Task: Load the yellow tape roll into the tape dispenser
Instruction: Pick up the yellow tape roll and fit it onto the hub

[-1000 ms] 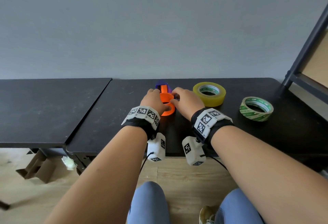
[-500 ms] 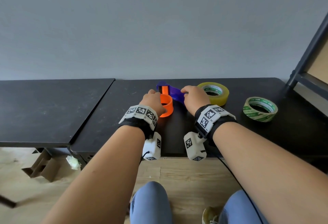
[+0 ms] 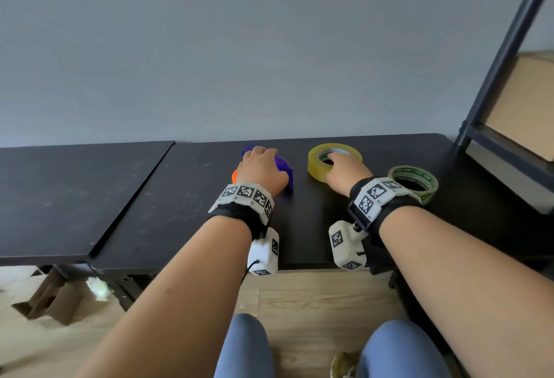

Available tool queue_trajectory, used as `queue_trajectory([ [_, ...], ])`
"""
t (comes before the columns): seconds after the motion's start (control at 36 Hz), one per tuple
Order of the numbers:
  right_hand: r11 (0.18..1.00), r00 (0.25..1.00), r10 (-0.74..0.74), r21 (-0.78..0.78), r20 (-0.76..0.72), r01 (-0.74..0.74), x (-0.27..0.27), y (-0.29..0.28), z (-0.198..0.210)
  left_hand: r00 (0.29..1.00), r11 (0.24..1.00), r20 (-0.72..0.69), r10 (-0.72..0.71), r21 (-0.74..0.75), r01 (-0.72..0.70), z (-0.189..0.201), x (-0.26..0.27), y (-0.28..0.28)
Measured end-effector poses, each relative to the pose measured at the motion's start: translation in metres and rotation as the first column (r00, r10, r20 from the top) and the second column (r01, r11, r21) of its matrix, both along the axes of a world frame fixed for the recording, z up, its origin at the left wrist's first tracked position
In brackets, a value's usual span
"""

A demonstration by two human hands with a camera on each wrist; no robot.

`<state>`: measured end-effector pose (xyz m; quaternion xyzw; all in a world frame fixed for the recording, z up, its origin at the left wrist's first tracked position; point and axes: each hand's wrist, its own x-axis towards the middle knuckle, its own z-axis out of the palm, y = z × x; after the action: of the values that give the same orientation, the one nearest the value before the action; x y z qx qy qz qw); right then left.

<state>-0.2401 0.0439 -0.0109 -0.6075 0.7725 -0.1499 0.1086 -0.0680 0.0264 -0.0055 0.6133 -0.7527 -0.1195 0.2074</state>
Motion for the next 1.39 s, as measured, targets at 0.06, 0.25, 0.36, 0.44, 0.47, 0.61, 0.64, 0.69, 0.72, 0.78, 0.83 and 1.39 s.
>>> queue_trajectory([
  [0.06,0.994,0.997,0.038,0.104,-0.069,-0.031,-0.005,0.001,-0.005,1.0,1.0,0.003,-0.015,-0.005,0.015,-0.001,-0.007,0.002],
  [0.25,0.993,0.992,0.045,0.116,-0.121,-0.031,-0.007,0.007,-0.014,0.999,0.999,-0.019,-0.031,-0.031,0.03,-0.003,-0.017,0.008],
  [0.36,0.996,0.98,0.032,0.091,-0.194,-0.015,-0.006,0.012,-0.012,0.999,0.999,-0.022,-0.025,-0.028,0.025,-0.004,-0.018,0.013],
  [0.44,0.997,0.962,0.054,0.061,-0.266,-0.039,-0.008,0.017,-0.011,0.999,0.999,-0.028,-0.021,-0.025,0.021,-0.004,-0.017,0.017],
  [0.47,0.997,0.958,0.064,0.058,-0.28,-0.05,-0.008,0.019,-0.011,0.999,0.999,-0.032,-0.022,-0.026,0.021,-0.004,-0.017,0.018],
  [0.61,0.995,0.975,0.089,0.054,-0.205,-0.08,-0.003,0.034,-0.007,0.998,0.999,-0.058,-0.028,-0.041,0.026,-0.005,-0.018,0.028],
  [0.64,0.994,0.979,0.094,0.075,-0.18,-0.081,-0.001,0.036,-0.005,0.998,0.998,-0.058,-0.031,-0.048,0.028,-0.005,-0.018,0.03],
  [0.69,0.991,0.988,0.089,0.107,-0.125,-0.076,0.001,0.04,-0.004,0.998,0.998,-0.06,-0.037,-0.05,0.034,-0.005,-0.018,0.034],
  [0.72,0.992,0.992,0.081,0.107,-0.098,-0.071,0.002,0.042,-0.004,0.997,0.998,-0.07,-0.04,-0.043,0.037,-0.006,-0.019,0.035],
  [0.78,0.993,0.996,0.069,0.1,-0.06,-0.062,0.002,0.047,-0.004,0.993,0.999,-0.102,-0.05,-0.023,0.048,-0.006,-0.019,0.039],
  [0.83,0.993,0.997,0.074,0.089,-0.025,-0.072,0.003,0.052,-0.002,0.989,0.998,-0.133,-0.06,-0.007,0.06,-0.006,-0.02,0.041],
  [1.39,0.982,0.885,0.021,-0.178,0.465,0.07,0.006,0.072,0.038,0.919,0.99,-0.381,-0.101,0.05,0.13,0.012,-0.027,0.052],
])
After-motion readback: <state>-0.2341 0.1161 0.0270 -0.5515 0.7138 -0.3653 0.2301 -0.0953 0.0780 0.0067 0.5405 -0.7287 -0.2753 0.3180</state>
